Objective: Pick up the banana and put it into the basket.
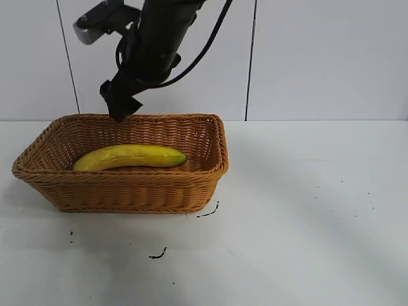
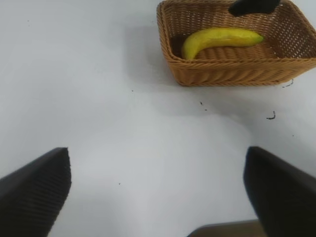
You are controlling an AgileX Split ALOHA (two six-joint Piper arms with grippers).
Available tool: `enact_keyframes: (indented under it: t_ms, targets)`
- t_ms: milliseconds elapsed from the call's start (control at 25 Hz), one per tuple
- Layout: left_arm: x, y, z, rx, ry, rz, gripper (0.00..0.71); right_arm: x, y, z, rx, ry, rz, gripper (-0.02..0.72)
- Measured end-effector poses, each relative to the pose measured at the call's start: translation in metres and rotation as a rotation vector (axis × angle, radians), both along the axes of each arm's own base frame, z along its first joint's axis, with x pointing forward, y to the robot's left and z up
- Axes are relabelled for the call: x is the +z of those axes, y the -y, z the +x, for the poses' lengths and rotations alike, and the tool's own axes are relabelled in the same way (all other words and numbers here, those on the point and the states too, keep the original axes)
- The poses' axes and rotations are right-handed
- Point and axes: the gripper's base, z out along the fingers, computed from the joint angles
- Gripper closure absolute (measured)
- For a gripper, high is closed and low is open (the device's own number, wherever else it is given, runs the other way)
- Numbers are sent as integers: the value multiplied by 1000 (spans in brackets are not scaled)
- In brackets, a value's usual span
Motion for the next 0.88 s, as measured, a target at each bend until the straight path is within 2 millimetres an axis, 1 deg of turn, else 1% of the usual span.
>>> enact_keyframes:
  t_ms: [120,200,280,320,360,400,440,520,600,680,720,840,880]
  targets:
    - [0,0,0,0,0,0,20,-2,24,9,-138,-70,0,12]
    - [0,0,0,0,0,0,20,-3,49,22,-244,-95,8,12]
    - [0,0,0,0,0,0,20,-3,77,36,-337,-102,19,12]
    - [0,0,0,0,0,0,20,-3,94,44,-382,-105,22,12]
    - [0,0,0,0,0,0,20,-3,94,44,-382,-105,22,12]
    - [0,0,0,0,0,0,20,-4,131,57,-468,-119,29,12]
    - [0,0,0,0,0,0,20,-4,149,62,-512,-135,33,12]
    - [0,0,0,0,0,0,20,-5,181,69,-581,-157,47,12]
    - [0,0,0,0,0,0,20,-5,220,75,-667,-178,67,12]
    - [0,0,0,0,0,0,20,-6,248,77,-727,-191,88,12]
    - [0,0,0,0,0,0,20,-6,267,78,-766,-202,97,12]
    - [0,0,0,0,0,0,20,-6,299,78,-861,-230,160,12]
    - [0,0,0,0,0,0,20,-6,305,77,-880,-238,180,12]
